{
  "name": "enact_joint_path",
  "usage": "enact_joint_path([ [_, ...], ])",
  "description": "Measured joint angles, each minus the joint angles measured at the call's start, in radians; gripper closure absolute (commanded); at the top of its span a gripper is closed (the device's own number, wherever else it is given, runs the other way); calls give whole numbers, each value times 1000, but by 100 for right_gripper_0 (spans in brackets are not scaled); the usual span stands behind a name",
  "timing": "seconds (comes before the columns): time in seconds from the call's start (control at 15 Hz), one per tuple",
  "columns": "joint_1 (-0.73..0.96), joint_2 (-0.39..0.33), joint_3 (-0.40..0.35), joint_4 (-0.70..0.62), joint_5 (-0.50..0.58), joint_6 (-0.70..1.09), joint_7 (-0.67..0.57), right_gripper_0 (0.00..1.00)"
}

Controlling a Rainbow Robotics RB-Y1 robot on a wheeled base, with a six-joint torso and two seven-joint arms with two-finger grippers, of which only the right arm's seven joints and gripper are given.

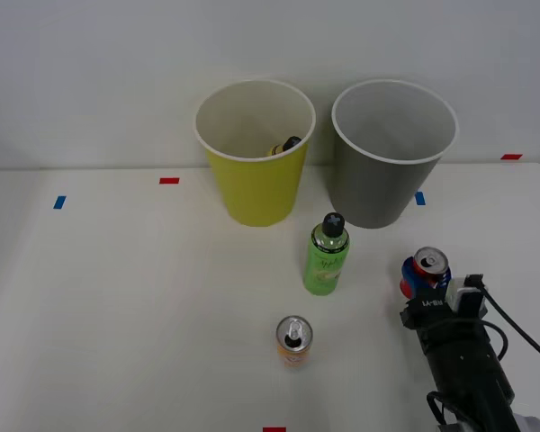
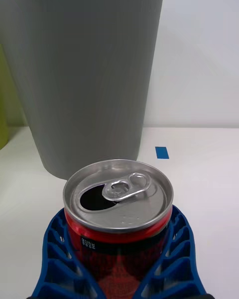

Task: Put cans in the gray bin, plastic bottles in the light green bin

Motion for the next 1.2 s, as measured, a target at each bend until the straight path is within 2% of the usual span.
enact_joint_path([
  [0.4,56,-22,30,-21,-87,-92,4,100],
  [0.67,129,-109,75,-198,-173,-60,-6,100],
  [0.93,156,-194,94,-431,-290,144,-19,100],
  [1.2,75,-199,98,-500,-432,180,-35,100],
])
